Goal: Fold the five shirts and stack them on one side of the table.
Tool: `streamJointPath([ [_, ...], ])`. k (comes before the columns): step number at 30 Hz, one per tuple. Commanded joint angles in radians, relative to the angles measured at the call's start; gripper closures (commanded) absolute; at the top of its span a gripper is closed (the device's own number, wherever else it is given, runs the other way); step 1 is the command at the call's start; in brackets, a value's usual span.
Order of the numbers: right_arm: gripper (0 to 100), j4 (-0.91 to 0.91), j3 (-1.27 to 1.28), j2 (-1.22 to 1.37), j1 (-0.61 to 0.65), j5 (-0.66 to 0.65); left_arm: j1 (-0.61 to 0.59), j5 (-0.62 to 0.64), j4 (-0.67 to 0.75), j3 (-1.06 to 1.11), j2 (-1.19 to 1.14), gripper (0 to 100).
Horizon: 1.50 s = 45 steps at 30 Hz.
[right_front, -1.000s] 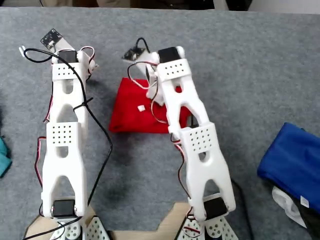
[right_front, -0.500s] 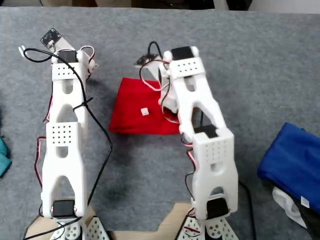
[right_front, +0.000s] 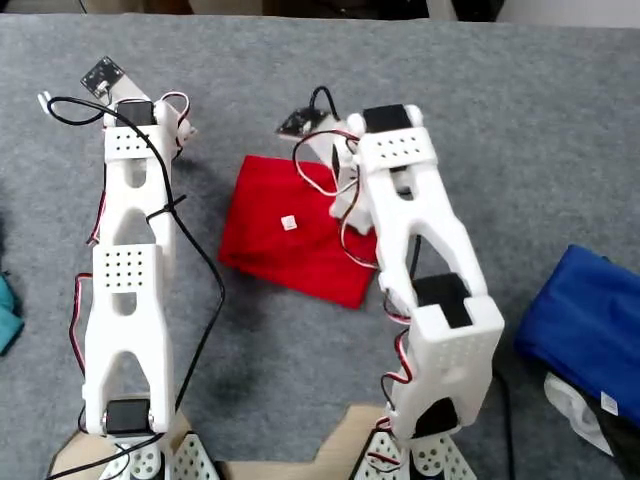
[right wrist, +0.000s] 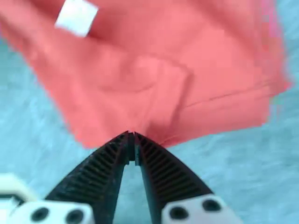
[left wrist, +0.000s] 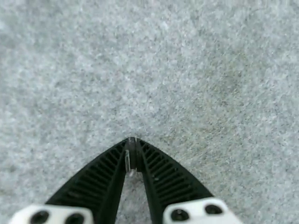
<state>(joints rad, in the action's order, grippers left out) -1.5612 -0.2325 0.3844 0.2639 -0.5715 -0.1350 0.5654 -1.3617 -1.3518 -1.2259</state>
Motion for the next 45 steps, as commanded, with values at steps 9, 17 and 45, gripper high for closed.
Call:
streamJointPath([
  [9,98.6,0.040,-0.414,0.300,0.031,-0.003,-0.005,0.005,0.015,-0.051,0.015,98],
  [17,98.9,-0.169,-0.704,0.492,0.031,-0.003,-0.005,0.005,0.015,-0.051,0.015,98],
  [45,99.0,-0.218,-0.073,0.151,0.031,-0.066,-0.003,0.005,0.017,-0.051,0.015,98],
])
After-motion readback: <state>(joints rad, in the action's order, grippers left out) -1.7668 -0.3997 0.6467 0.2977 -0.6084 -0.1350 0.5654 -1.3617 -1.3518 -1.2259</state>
